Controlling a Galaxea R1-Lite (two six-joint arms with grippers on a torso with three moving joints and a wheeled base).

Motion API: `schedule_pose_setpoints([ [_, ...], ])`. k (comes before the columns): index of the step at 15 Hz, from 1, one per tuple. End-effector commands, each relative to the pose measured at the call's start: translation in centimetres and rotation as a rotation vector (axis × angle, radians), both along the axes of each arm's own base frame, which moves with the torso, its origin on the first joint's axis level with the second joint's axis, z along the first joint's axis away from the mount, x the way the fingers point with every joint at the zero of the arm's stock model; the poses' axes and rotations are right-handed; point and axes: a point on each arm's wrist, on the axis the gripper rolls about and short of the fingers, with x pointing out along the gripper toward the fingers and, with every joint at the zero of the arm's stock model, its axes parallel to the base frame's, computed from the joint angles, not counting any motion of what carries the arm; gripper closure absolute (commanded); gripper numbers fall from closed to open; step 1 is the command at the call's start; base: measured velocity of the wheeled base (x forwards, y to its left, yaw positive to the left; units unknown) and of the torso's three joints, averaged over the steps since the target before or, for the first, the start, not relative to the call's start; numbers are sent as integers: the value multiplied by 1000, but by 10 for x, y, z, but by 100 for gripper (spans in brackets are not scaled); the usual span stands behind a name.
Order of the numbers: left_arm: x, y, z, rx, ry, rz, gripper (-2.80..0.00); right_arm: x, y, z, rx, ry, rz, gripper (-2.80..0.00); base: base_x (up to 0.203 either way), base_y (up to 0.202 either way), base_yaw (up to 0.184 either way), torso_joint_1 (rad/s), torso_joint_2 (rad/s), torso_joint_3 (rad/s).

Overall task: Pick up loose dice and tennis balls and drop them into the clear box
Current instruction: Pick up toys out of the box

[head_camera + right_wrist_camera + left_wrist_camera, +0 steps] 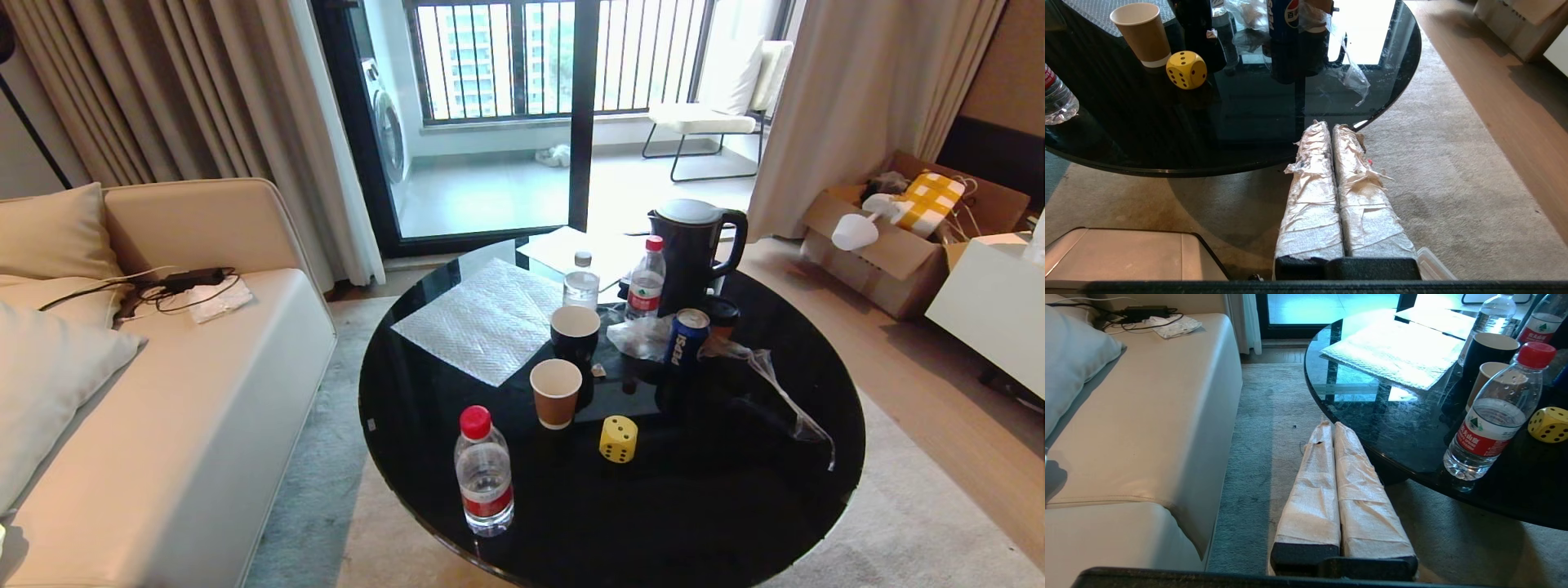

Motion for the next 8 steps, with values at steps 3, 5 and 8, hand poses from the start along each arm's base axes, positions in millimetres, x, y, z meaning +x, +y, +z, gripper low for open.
schedule_pose_setpoints([
  [3, 0, 0, 0, 1, 0, 0, 0, 0, 0, 0, 0, 2, 1, 0, 0, 0, 0, 0, 0, 0],
  [5, 0, 0, 0, 1, 0, 0, 0, 0, 0, 0, 0, 2, 1, 0, -1, 47, -3, 3, -1, 0],
  [8, 0, 0, 0, 1, 0, 0, 0, 0, 0, 0, 0, 2, 1, 0, 0, 164, -2, 2, 1, 1],
])
